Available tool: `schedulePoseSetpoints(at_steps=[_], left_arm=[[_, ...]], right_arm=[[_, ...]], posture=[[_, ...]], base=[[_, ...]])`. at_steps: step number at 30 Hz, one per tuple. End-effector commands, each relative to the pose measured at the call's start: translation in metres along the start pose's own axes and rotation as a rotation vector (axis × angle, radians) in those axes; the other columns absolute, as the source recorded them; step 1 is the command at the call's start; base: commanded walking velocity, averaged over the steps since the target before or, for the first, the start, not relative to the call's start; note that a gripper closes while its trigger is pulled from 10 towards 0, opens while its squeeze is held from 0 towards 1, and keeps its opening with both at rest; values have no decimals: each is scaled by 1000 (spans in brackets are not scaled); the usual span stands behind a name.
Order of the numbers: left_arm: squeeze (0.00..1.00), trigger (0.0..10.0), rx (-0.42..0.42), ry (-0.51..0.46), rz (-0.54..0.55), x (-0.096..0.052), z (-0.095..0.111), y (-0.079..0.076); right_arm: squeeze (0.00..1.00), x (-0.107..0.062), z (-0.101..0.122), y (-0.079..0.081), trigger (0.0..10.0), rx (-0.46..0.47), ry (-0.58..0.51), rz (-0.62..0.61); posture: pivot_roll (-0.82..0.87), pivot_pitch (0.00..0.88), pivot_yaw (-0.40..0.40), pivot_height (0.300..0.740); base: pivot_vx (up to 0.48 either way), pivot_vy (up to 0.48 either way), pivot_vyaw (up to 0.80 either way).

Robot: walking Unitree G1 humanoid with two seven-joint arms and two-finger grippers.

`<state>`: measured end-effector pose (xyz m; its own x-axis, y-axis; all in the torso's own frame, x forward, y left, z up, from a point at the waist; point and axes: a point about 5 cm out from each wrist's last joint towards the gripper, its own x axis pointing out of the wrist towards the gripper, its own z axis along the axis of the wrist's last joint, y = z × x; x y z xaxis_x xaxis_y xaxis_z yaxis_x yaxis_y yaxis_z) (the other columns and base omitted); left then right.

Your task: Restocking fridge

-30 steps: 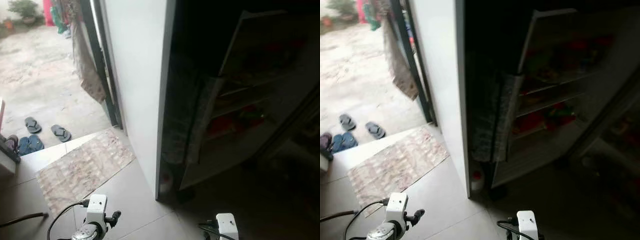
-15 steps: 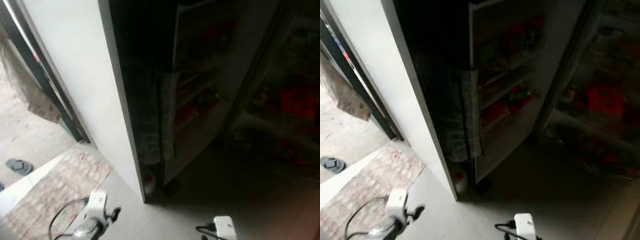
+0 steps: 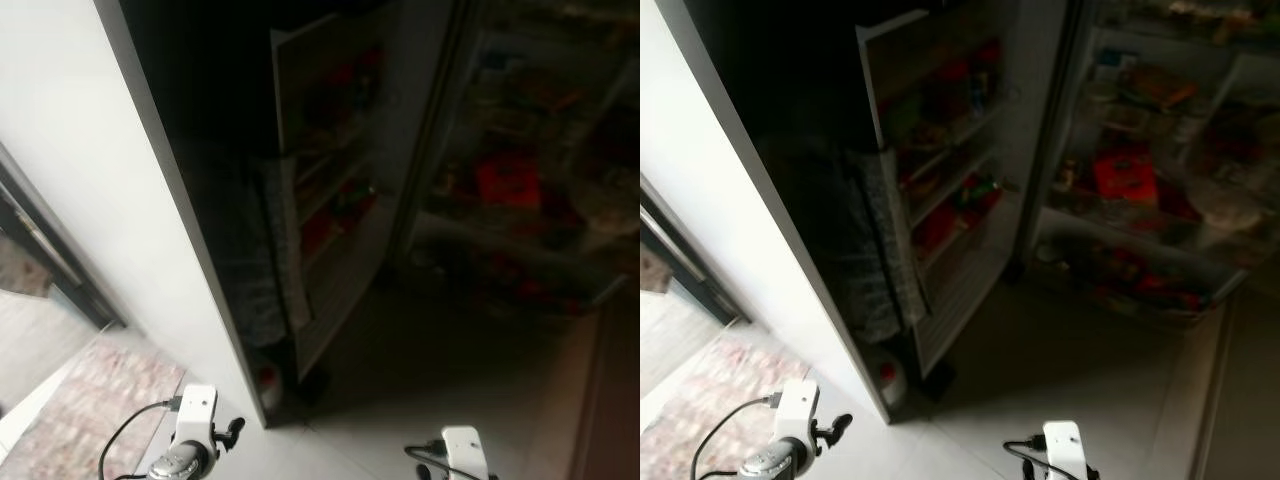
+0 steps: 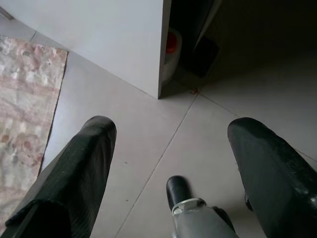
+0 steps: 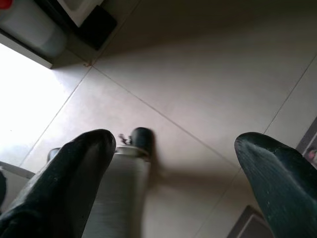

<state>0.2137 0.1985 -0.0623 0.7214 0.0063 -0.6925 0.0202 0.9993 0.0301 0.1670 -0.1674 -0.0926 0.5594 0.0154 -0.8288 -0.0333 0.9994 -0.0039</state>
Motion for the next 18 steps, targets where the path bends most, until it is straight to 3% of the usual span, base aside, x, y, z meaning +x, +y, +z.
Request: schedulePoseSetpoints(at_steps=[1, 8, 18], left_arm=[[0, 10000, 13, 22, -13, 0, -4, -4], [0, 10000, 14, 28, -10, -1, -5, -4], [0, 10000, 31, 10, 11, 0, 0, 1]], right_arm=[[0, 0, -3, 1, 10000, -4, 12, -10], [0, 1, -1, 10, 10000, 4, 7, -4], [0, 0, -2, 6, 10000, 8, 10, -17]], posture=[[4, 80, 33, 740], [1, 81, 33, 740], [0, 84, 31, 740]], base=[[0, 0, 0], [0, 0, 0], [0, -30, 0]])
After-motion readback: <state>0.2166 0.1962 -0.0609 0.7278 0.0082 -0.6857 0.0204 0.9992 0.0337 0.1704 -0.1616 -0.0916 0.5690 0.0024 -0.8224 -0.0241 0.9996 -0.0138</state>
